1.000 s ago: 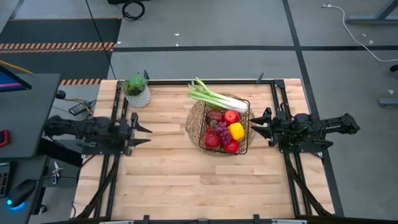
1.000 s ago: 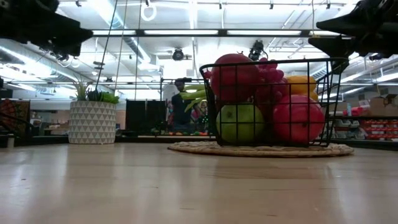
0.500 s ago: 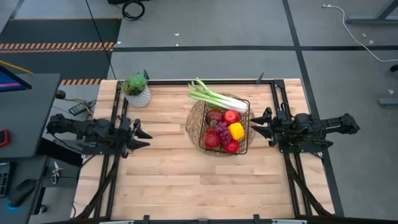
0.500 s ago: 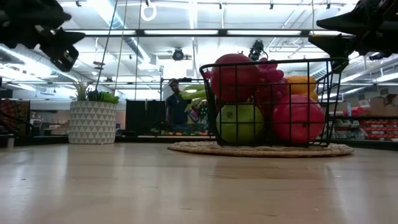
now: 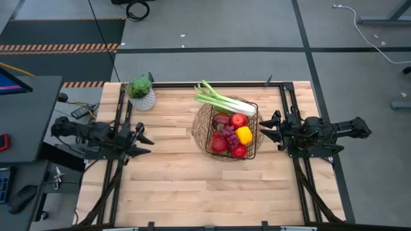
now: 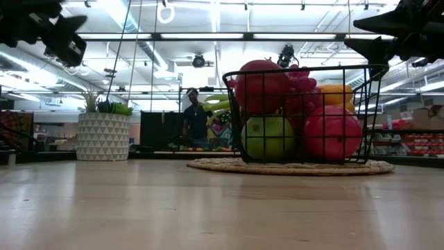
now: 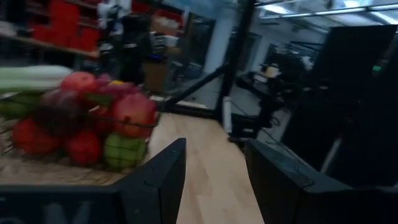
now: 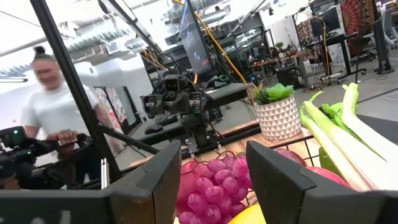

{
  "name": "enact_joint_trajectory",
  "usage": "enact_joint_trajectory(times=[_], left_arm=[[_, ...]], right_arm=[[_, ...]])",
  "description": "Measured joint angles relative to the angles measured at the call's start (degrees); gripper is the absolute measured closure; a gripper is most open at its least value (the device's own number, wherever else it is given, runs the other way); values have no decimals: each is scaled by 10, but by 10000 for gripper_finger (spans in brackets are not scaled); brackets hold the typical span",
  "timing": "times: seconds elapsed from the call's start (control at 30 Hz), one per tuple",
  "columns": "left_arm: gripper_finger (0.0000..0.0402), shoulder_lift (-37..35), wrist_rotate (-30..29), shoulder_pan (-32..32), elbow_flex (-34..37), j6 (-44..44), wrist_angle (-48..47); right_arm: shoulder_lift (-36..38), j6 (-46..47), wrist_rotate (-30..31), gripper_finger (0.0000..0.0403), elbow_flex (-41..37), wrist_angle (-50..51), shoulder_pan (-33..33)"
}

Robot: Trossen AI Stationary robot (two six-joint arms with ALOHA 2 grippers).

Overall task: Build produce basket
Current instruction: Return to Home Position

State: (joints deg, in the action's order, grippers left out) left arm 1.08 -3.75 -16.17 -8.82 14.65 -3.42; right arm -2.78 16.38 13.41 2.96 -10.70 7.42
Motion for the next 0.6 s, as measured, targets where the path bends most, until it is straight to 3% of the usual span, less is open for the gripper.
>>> enact_joint_trajectory(times=[0.27,0.47,0.6], left_arm=[[230,-3,16,-40,0,-30,59],[230,-10,165,-24,0,-72,107],[230,-10,168,-17,0,-77,105]], right_arm=[[0,0,0,215,0,0,0],[0,0,0,215,0,-1,0],[0,0,0,215,0,-1,0]])
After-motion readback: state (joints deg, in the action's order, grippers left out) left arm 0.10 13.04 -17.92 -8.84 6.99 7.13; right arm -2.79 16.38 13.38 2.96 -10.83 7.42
